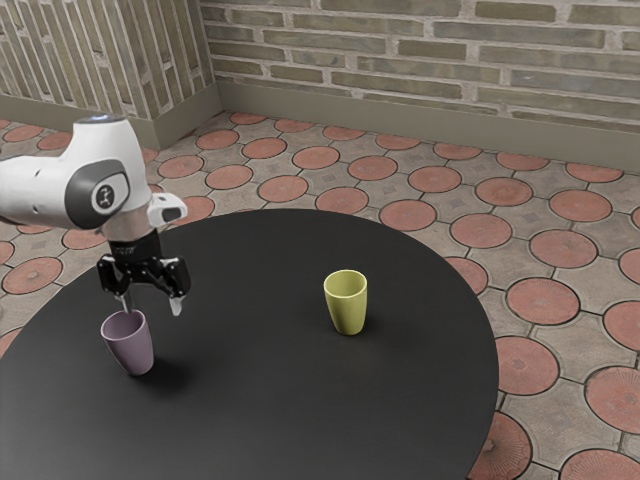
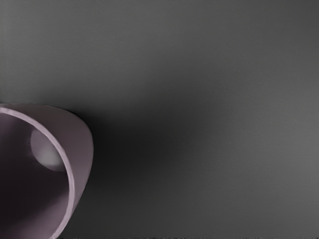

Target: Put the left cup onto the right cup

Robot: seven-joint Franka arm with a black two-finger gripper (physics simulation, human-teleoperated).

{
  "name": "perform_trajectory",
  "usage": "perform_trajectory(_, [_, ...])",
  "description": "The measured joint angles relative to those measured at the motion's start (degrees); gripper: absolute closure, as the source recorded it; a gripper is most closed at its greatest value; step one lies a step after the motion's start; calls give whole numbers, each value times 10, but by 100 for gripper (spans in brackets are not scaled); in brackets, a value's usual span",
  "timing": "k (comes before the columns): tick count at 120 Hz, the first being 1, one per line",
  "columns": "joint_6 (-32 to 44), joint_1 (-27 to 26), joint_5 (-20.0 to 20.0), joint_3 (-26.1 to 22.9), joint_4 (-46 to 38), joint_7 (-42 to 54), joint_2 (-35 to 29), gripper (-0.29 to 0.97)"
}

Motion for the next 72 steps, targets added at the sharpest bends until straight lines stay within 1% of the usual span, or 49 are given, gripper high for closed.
perform_trajectory(28, [1, 7, 0, 1, 1, -2, 10, 5])
perform_trajectory(42, [2, 4, 1, 14, 1, -3, 15, 6])
perform_trajectory(72, [4, 12, 2, 21, 4, -3, 31, 6])
